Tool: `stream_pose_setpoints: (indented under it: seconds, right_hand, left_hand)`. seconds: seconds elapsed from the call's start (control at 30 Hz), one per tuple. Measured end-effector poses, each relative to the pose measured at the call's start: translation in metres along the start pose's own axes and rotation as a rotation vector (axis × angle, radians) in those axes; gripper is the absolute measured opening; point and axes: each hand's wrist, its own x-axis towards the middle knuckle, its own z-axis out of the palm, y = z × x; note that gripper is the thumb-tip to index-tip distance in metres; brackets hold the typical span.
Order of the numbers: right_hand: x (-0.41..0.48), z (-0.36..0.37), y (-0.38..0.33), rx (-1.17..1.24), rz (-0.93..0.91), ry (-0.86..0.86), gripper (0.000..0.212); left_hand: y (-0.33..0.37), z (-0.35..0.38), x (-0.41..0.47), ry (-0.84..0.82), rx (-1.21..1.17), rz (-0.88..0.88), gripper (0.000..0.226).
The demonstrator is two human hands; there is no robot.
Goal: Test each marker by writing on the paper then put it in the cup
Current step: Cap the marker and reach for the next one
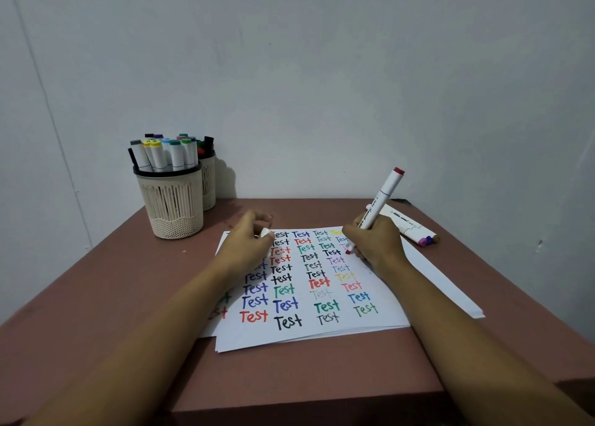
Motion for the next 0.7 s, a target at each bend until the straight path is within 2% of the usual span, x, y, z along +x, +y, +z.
stream_pose_setpoints:
  seconds: [0.2, 0.33, 0.6, 0.7]
  right_hand:
    - [-0.0014, 0.0008, 0.0000, -0.062, -0.057, 0.045, 0.008]
    - [-0.0013, -0.0002, 0.0009, -0.015, -0.042, 0.031, 0.016]
    - [-0.0012, 0.0004, -0.0012, -0.072, -0.037, 0.009, 0.021]
    - [-0.0009, -0.0003, -0.0009, -0.022, -0.035, 0.058, 0.020]
  left_hand:
    - [-0.0001, -0.0007, -0.0002, 0.001, 0.024, -0.004, 0.018]
    - [0.0005, -0.0011, -0.0013, -0.007, 0.038, -0.003, 0.021]
    - [0.0010, -0.0010, -0.0011, -0.026, 0.043, -0.017, 0.024]
    - [0.0006, -0.0009, -0.0007, -0.024, 0.042, -0.015, 0.024]
